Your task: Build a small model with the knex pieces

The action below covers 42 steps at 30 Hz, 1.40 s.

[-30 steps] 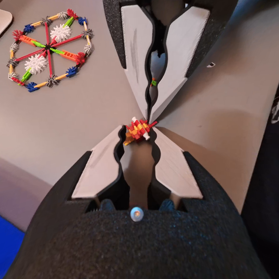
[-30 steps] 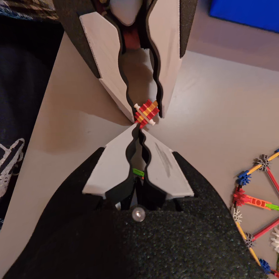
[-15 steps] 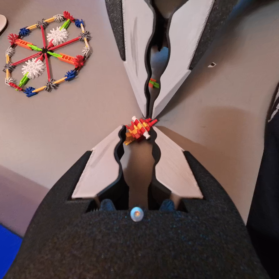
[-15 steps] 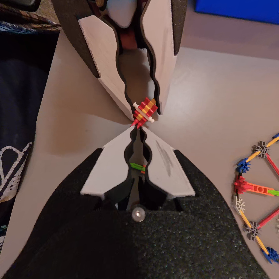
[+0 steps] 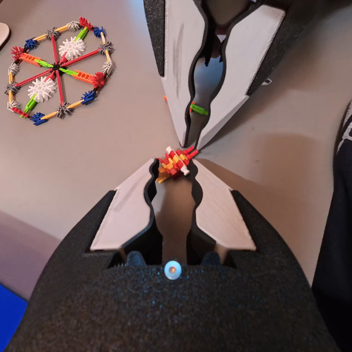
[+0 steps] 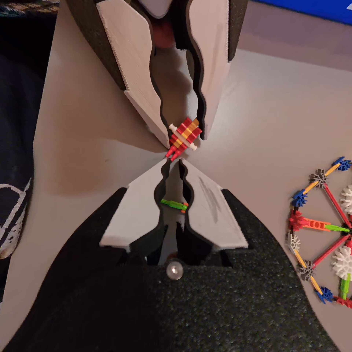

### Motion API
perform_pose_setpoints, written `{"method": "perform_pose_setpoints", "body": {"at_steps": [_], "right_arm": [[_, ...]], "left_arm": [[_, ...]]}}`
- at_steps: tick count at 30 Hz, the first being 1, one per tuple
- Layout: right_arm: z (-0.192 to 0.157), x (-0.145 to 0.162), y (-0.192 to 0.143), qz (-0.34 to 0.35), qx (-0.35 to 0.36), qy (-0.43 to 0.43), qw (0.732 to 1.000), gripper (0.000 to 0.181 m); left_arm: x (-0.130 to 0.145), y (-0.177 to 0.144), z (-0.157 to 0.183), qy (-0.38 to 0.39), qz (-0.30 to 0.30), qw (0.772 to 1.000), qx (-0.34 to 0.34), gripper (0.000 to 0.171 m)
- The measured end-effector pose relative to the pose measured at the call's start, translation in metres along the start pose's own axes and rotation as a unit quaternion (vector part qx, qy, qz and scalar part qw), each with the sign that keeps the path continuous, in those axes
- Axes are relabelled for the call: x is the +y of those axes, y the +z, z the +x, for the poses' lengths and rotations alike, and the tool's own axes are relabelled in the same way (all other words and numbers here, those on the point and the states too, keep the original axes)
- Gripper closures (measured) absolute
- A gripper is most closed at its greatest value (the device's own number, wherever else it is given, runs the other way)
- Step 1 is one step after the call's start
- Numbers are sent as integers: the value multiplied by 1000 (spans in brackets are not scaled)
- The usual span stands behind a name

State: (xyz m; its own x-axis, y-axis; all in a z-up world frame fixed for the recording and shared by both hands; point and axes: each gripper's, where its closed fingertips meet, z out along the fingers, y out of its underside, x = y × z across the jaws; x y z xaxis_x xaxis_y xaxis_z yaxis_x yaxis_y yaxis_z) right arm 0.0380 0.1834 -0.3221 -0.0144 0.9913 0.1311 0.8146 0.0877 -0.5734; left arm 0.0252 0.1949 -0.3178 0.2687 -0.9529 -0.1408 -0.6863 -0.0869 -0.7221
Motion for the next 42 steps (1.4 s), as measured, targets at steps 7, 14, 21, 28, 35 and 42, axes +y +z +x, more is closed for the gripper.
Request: {"method": "perform_pose_setpoints", "body": {"at_steps": [7, 14, 21, 28, 35, 42], "right_arm": [[1, -1, 2, 1, 12, -12, 1000, 178], [2, -1, 2, 15, -9, 6, 1000, 179], [2, 0, 2, 3, -3, -39, 999, 180], [4, 0, 3, 1, -1, -14, 1000, 180], [9, 1, 3, 20, 28, 76, 997, 180], [10, -1, 4, 54, 54, 142, 987, 181]], "left_arm": [[0, 0, -3, -4, 0, 1000, -2, 141], [0, 0, -4, 2, 2, 1000, 0, 141], [-1, 0, -4, 16, 2, 1000, 21, 142], [-1, 1, -5, 20, 2, 999, 29, 142], [-1, 1, -8, 19, 3, 1000, -12, 141], [-2, 2, -8, 18, 4, 1000, -15, 141]]}}
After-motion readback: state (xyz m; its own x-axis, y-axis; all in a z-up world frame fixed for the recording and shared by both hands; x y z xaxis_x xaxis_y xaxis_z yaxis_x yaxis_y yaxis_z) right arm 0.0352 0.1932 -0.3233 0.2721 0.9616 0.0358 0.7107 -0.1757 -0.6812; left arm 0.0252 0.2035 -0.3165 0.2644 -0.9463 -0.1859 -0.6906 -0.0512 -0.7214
